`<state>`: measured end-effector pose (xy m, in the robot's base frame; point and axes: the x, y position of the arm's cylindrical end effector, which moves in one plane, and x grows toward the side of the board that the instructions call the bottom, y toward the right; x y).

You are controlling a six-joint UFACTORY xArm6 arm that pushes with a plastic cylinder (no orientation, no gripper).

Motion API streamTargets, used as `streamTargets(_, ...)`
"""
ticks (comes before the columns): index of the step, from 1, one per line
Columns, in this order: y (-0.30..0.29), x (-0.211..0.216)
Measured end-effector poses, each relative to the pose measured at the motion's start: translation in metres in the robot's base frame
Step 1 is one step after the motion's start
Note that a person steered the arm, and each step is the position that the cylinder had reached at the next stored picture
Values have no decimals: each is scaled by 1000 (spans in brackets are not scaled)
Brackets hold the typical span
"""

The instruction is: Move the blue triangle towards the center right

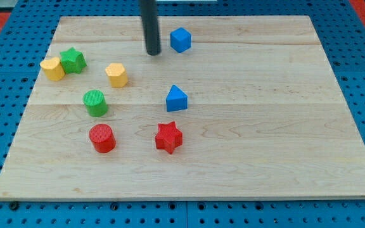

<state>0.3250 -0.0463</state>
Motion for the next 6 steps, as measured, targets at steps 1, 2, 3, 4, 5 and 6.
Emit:
streamTargets(1,-34,36)
streamTargets(2,-80,43)
streamTargets(3,-58,51)
streamTargets(4,-21,88)
streamTargets(5,-22,116)
streamTargets(6,46,125)
